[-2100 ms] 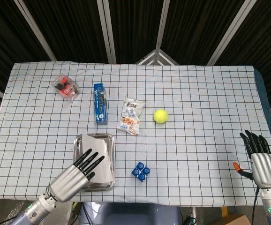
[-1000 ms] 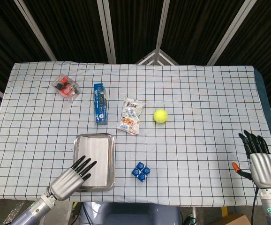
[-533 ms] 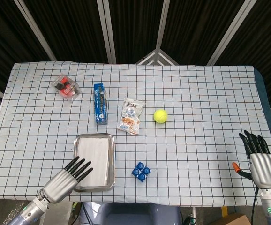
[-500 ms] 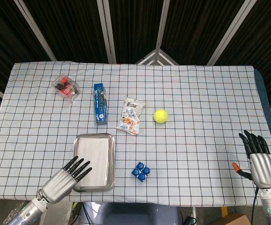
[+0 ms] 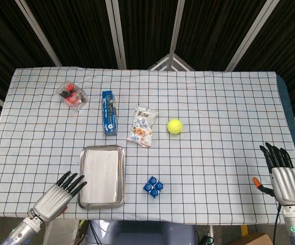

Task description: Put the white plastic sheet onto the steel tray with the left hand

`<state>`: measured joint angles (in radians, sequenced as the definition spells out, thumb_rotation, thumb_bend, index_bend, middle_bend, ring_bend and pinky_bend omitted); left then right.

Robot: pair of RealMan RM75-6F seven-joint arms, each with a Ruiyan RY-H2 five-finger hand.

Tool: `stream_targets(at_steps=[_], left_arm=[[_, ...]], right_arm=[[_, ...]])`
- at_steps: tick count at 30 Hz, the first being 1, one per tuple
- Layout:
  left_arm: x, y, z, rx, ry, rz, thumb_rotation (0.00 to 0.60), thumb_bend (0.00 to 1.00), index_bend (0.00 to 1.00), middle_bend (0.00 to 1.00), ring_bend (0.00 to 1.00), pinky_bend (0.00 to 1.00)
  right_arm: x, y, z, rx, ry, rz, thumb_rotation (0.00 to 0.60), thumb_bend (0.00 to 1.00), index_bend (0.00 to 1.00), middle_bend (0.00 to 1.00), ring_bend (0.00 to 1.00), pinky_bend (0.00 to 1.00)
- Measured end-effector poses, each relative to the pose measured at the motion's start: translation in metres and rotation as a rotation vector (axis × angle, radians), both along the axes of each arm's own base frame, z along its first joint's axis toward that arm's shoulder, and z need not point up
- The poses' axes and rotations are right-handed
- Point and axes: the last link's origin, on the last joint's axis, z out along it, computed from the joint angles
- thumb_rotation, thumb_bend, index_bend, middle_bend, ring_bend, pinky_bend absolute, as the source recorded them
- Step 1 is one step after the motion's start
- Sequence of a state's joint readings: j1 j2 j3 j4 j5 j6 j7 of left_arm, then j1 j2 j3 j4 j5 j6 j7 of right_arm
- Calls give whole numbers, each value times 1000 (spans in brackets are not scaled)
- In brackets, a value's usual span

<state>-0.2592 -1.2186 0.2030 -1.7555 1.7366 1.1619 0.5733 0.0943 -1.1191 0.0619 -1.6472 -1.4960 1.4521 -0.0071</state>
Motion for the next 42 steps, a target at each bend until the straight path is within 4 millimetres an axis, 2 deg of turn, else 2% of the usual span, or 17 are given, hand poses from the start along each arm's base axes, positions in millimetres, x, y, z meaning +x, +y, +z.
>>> stream_targets(at_steps=[2,9,22,42], left_arm=[[1,0,-2,-26,8,13,600,491,0,0,0,0],[11,7,-15,-132,62,39,600,538,0,0,0,0],[33,13,-36,-221,164,66,600,540,0,0,0,0],[48,10,-51,-228,172,98,600,539,0,0,0,0]], right_arm=[[0,0,0,2,0,2,600,314,0,0,0,0],[1,0,0,1,-3,1,600,314,0,0,0,0],[1,0,1,0,-7,7,600,314,0,0,0,0],[1,0,0,1,-4,7,600,313,0,0,0,0]])
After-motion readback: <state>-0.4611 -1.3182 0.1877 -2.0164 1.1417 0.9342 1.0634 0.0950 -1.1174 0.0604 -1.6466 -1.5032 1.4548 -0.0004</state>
